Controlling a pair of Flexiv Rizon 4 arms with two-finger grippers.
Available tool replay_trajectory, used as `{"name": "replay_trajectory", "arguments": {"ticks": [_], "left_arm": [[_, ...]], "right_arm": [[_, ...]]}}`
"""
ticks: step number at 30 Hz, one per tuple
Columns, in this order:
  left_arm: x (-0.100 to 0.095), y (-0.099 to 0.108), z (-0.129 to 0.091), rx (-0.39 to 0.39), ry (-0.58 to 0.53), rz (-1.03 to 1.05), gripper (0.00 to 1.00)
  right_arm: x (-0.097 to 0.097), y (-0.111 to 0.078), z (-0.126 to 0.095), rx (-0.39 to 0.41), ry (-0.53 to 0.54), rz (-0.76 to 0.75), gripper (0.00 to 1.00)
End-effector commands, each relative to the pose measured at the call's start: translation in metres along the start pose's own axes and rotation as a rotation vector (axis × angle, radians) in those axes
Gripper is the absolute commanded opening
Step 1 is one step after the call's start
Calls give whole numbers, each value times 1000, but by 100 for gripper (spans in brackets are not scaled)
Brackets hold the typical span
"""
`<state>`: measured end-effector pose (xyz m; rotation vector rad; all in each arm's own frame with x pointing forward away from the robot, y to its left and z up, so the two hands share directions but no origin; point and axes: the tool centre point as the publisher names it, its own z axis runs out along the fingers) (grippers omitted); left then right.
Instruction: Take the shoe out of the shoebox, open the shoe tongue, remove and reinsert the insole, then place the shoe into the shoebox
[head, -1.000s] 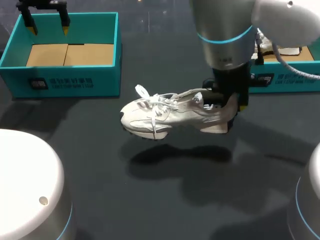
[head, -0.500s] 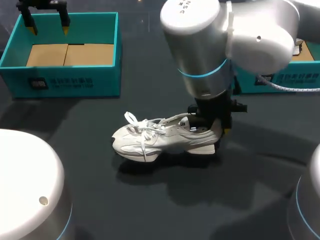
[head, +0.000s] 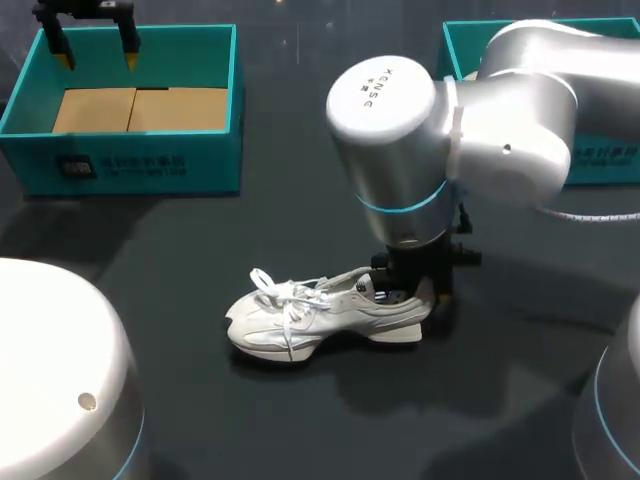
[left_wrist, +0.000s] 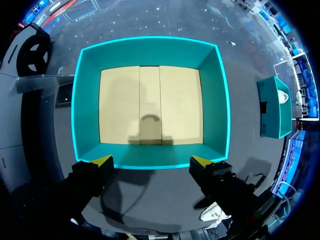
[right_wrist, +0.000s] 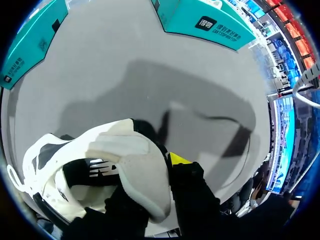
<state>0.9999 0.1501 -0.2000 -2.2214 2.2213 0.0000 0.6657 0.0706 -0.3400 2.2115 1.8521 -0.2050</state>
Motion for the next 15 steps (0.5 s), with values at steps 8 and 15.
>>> {"name": "replay_trajectory", "arguments": {"ticks": [8,15], "left_arm": [[0,0,0,0,0,0,100],[0,0,0,0,0,0,100]], "right_arm": [[23,-2,22,16,-17,197,0],[23,3,33,37,-23,233,0]]}}
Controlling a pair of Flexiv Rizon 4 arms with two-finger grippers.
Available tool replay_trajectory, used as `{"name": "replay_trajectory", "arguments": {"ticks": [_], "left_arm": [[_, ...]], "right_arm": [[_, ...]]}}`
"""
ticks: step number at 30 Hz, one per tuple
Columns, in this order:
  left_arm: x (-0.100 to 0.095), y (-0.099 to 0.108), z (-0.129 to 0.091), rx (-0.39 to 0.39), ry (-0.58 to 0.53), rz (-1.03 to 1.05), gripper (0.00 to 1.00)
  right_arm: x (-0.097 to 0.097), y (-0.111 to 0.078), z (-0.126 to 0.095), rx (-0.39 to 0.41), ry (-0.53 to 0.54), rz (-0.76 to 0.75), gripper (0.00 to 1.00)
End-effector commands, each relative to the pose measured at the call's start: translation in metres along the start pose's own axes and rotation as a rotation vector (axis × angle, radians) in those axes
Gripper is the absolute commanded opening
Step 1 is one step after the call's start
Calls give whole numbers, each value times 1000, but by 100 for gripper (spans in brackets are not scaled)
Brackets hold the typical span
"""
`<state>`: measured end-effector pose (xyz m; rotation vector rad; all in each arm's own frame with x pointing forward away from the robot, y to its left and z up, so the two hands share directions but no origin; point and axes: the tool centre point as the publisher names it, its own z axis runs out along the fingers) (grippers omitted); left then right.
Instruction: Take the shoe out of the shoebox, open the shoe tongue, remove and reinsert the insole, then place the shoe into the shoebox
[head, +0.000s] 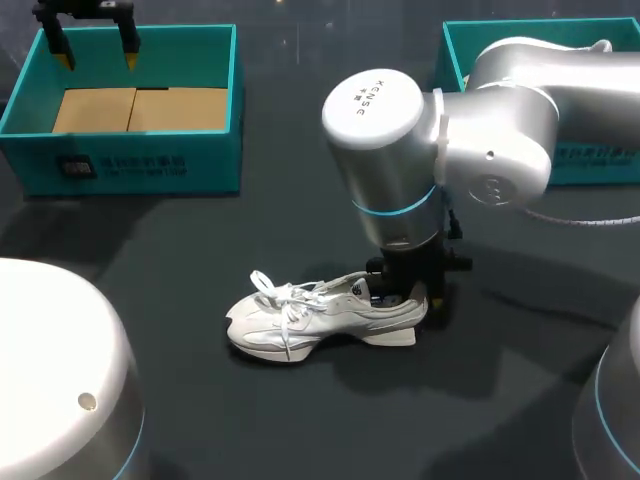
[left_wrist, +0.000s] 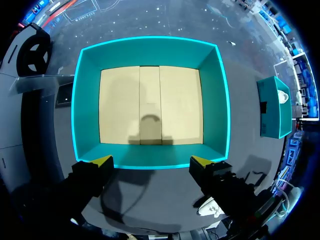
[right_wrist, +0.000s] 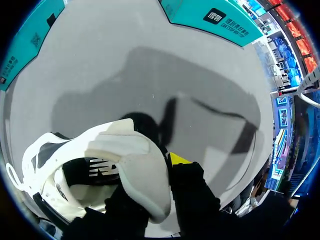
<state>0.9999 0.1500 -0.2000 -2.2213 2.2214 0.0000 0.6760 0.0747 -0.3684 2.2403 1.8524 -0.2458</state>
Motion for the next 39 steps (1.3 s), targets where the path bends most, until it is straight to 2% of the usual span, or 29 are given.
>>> {"name": "replay_trajectory", "arguments": {"ticks": [1,9,10,11,12,13,14,15,16,25,29,32,33,35,39], "left_arm": [[0,0,0,0,0,0,100],[0,0,0,0,0,0,100],[0,0,0,0,0,0,100],[0,0,0,0,0,0,100],[0,0,0,0,0,0,100],[0,0,0,0,0,0,100],[0,0,0,0,0,0,100],[0,0,0,0,0,0,100],[0,0,0,0,0,0,100],[0,0,0,0,0,0,100],[0,0,0,0,0,0,100],[0,0,0,0,0,0,100],[0,0,0,0,0,0,100],[0,0,0,0,0,0,100],[0,0,0,0,0,0,100]], "right_arm": [[10,-3,8,4,-17,231,0],[10,-4,17,25,-7,256,0],[11,-4,17,28,-2,254,3],[11,-5,17,30,-1,254,21],[11,-5,18,35,10,253,34],[11,-5,18,39,14,254,42],[11,-5,17,39,15,254,56],[10,-4,15,40,28,251,95],[10,-4,13,41,34,250,100],[-9,3,-27,57,131,194,100],[-23,6,-53,56,223,82,100],[-34,7,-71,47,333,-83,100],[-36,7,-75,40,341,-128,100],[-44,4,-88,-14,412,-262,100],[-57,-2,-105,-108,467,-513,100]]}}
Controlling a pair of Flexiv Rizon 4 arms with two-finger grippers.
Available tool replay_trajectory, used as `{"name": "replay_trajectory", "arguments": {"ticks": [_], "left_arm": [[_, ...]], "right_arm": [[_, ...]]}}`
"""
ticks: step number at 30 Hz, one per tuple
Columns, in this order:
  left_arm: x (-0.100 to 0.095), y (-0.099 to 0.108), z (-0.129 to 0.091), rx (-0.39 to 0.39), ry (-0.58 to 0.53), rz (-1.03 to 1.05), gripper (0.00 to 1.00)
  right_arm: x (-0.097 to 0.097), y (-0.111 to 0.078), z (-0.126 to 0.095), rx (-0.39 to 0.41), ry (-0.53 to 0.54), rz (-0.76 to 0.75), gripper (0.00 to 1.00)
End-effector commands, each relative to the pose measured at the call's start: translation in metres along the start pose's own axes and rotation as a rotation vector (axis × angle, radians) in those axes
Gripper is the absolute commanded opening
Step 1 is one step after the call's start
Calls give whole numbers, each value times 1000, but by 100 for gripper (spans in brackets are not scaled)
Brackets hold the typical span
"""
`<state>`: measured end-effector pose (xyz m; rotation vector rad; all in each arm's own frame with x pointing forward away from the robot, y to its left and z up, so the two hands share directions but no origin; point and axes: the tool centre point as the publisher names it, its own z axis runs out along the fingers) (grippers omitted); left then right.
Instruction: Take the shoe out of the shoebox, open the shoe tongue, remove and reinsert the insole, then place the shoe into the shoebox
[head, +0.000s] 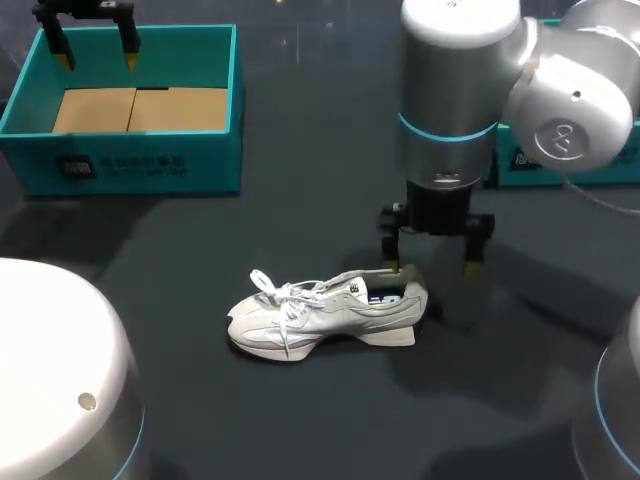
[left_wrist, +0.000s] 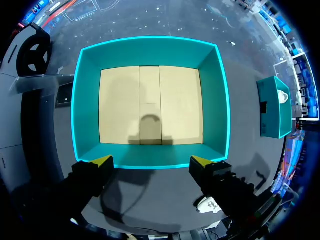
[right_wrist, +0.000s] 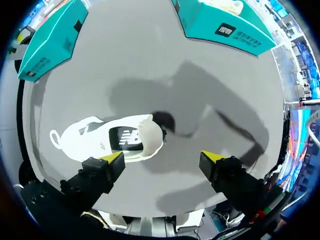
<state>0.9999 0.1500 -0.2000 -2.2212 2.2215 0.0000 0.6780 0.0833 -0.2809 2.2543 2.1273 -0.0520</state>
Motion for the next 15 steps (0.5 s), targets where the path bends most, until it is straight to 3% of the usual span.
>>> {"name": "replay_trajectory", "arguments": {"ticks": [1,4,15], "left_arm": [[0,0,0,0,0,0,100],[0,0,0,0,0,0,100],[0,0,0,0,0,0,100]], "right_arm": [[-38,-16,-30,-133,234,-455,100],[-46,-24,-39,-171,292,-705,100],[-46,-24,-39,-171,292,-705,100]]}}
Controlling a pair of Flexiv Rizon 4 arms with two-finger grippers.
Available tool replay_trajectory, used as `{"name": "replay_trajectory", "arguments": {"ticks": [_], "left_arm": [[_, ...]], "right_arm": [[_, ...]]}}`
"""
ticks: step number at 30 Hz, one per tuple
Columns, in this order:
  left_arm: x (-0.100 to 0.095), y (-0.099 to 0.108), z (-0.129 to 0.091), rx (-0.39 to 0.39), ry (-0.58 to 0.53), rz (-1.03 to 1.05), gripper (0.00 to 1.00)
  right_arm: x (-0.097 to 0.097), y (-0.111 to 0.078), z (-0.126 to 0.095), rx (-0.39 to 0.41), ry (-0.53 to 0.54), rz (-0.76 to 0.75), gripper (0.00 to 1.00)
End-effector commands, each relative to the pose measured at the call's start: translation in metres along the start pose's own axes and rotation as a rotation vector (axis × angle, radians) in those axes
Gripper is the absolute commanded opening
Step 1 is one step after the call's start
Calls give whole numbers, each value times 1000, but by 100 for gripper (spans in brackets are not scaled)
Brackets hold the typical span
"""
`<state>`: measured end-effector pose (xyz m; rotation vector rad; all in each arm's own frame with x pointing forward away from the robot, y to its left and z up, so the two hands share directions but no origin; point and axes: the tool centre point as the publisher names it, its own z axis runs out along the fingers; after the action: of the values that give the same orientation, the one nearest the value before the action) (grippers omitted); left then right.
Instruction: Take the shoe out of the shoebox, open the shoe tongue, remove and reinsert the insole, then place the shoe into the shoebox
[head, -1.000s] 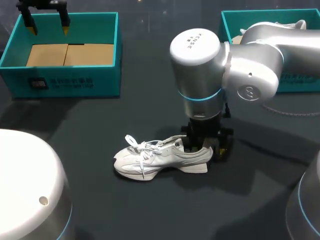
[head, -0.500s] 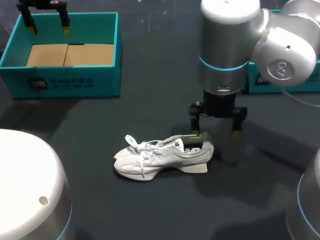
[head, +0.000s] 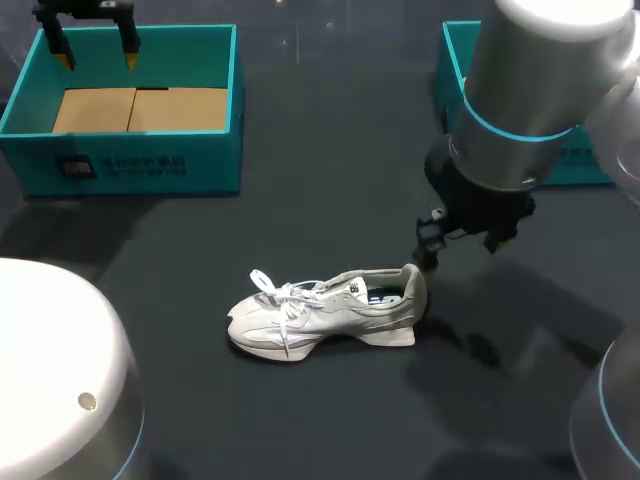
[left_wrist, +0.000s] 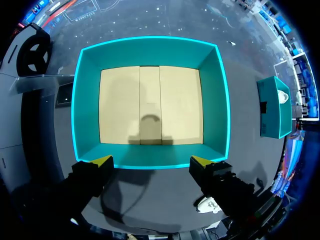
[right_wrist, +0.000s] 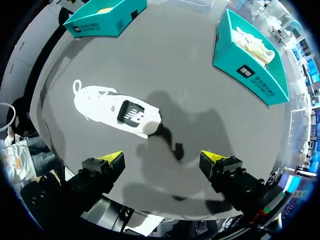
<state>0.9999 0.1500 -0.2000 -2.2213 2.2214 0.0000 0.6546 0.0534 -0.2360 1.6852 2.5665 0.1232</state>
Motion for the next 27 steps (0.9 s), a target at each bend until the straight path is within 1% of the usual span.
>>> {"name": "replay_trajectory", "arguments": {"ticks": [1,3,4,6,7,8,10,12,13,24,25,26,27], "left_arm": [[0,0,0,0,0,0,100],[0,0,0,0,0,0,100],[0,0,0,0,0,0,100],[0,0,0,0,0,0,100],[0,0,0,0,0,0,100],[0,0,0,0,0,0,100],[0,0,0,0,0,0,100],[0,0,0,0,0,0,100],[0,0,0,0,0,0,100],[0,0,0,0,0,0,100],[0,0,0,0,0,0,100],[0,0,0,0,0,0,100],[0,0,0,0,0,0,100]], "right_arm": [[-14,-8,2,-187,313,-297,100],[-23,-11,3,-284,379,-418,100],[-28,-14,1,-353,460,-509,100],[-39,-20,0,-437,545,-638,100],[-45,-22,0,-484,613,-711,100],[-51,-25,-1,-538,639,-742,100],[-62,-27,-1,-598,671,-818,100],[-71,-30,3,-687,725,-909,100],[-76,-32,8,-684,778,-949,100],[-76,-32,8,-684,778,-949,100],[-75,-34,10,-699,749,-1002,100],[-77,-38,13,-770,798,-1049,100],[-80,-43,18,-821,846,-1108,100]]}}
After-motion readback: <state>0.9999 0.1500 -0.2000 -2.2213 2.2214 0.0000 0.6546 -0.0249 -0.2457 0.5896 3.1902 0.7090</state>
